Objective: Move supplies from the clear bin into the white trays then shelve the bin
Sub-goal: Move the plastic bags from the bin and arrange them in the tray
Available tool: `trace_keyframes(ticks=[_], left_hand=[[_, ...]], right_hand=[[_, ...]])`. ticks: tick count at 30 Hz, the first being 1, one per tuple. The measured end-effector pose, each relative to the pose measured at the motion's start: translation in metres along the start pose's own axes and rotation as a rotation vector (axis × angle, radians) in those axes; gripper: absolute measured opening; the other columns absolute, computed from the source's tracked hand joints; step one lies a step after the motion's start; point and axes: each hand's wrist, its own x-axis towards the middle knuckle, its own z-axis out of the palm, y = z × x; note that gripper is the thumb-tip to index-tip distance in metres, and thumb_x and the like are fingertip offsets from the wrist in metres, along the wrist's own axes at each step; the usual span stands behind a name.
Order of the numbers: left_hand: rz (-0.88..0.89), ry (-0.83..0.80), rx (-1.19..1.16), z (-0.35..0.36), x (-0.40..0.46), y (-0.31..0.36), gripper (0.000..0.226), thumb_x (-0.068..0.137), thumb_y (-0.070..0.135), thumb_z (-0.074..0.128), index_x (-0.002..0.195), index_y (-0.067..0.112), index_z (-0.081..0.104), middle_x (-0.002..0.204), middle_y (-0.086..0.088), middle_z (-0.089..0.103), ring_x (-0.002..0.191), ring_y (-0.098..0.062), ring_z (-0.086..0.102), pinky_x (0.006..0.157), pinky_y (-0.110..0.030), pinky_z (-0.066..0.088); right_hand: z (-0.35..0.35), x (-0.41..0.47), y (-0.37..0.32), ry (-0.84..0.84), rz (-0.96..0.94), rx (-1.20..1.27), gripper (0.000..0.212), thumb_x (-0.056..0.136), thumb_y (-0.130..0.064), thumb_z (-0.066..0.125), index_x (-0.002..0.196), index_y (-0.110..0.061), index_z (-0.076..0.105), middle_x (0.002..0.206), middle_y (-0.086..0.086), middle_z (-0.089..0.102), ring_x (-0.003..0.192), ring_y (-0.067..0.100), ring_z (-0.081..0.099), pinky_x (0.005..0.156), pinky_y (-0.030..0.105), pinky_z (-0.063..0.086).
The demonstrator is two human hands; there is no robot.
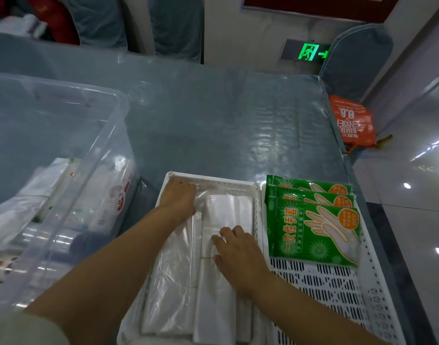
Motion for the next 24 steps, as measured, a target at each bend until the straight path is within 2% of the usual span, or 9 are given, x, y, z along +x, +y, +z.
trace_keyframes(ticks=[3,5,7,12,14,17,20,22,24], left_hand=[[-0.018,0.081,-0.036,-0.004,-0.009,0.002,0.032,0.077,0.026,0.059,0.105,0.011,0.065,0.108,-0.011,0.065,0.111,-0.030,0.049,0.094,-0.034,0.036],[-0.086,0.100,-0.143,-0.008,-0.017,-0.001,0.022,0.075,0.018,0.057,0.096,0.015,0.066,0.103,-0.011,0.066,0.103,-0.031,0.054,0.078,-0.033,0.043],[-0.192,0.106,-0.293,-0.015,-0.023,-0.006,0.011,0.075,0.014,0.053,0.082,0.019,0.059,0.093,-0.010,0.066,0.086,-0.032,0.058,0.063,-0.029,0.040],[-0.203,0.311,-0.430,-0.048,-0.032,-0.018,0.005,0.074,0.013,0.056,0.078,0.015,0.054,0.066,-0.002,0.051,0.068,-0.031,0.055,0.056,-0.029,0.034],[-0.173,0.331,-0.544,-0.065,-0.033,-0.017,0.009,0.070,0.019,0.062,0.073,0.015,0.054,0.059,0.000,0.049,0.063,-0.029,0.053,0.053,-0.029,0.032],[-0.061,0.203,-0.683,-0.084,-0.035,-0.004,0.017,0.063,0.023,0.070,0.066,0.017,0.054,0.056,0.002,0.051,0.061,-0.027,0.053,0.053,-0.029,0.036],[0.084,0.073,-0.701,-0.092,-0.037,0.025,0.019,0.061,0.022,0.074,0.071,0.016,0.058,0.060,0.003,0.054,0.063,-0.023,0.055,0.050,-0.027,0.037],[0.182,0.008,-0.687,-0.093,-0.037,0.052,0.021,0.061,0.022,0.075,0.075,0.017,0.060,0.064,0.001,0.057,0.065,-0.022,0.056,0.050,-0.025,0.037],[0.255,-0.035,-0.689,-0.092,-0.034,0.083,0.021,0.061,0.022,0.074,0.075,0.019,0.059,0.070,-0.001,0.059,0.066,-0.021,0.057,0.050,-0.025,0.038]], right_hand=[[-0.003,0.000,-0.001,-0.023,0.013,0.005,0.026,0.070,-0.030,0.067,0.095,-0.021,0.067,0.095,-0.002,0.066,0.080,0.018,0.060,0.063,0.028,0.050],[-0.004,-0.001,-0.002,-0.077,0.008,0.029,0.029,0.079,-0.028,0.059,0.106,-0.017,0.062,0.107,0.002,0.062,0.091,0.022,0.056,0.071,0.033,0.048],[-0.004,0.001,-0.002,-0.145,0.020,0.090,0.033,0.086,-0.024,0.049,0.117,-0.014,0.054,0.119,0.005,0.052,0.103,0.025,0.047,0.081,0.037,0.041],[-0.015,0.006,0.003,-0.225,0.122,0.273,0.044,0.089,-0.026,0.052,0.131,-0.016,0.046,0.131,0.005,0.045,0.116,0.023,0.040,0.093,0.036,0.037],[-0.024,0.008,0.006,-0.104,0.224,0.453,0.049,0.089,-0.026,0.054,0.135,-0.018,0.042,0.134,0.004,0.045,0.120,0.022,0.042,0.097,0.035,0.038],[-0.039,0.010,0.013,0.241,0.478,0.707,0.053,0.087,-0.024,0.060,0.135,-0.017,0.040,0.128,0.004,0.045,0.112,0.018,0.049,0.092,0.035,0.044],[-0.050,0.004,0.028,0.533,0.749,0.913,0.057,0.085,-0.024,0.061,0.134,-0.015,0.035,0.124,0.002,0.042,0.105,0.017,0.049,0.090,0.037,0.046],[-0.055,-0.003,0.045,0.637,0.831,1.040,0.062,0.082,-0.020,0.063,0.135,-0.015,0.032,0.127,0.005,0.042,0.105,0.019,0.050,0.090,0.038,0.048],[-0.057,-0.013,0.068,0.660,0.880,1.177,0.069,0.079,-0.017,0.066,0.137,-0.019,0.030,0.126,0.003,0.045,0.104,0.018,0.052,0.087,0.034,0.050]])
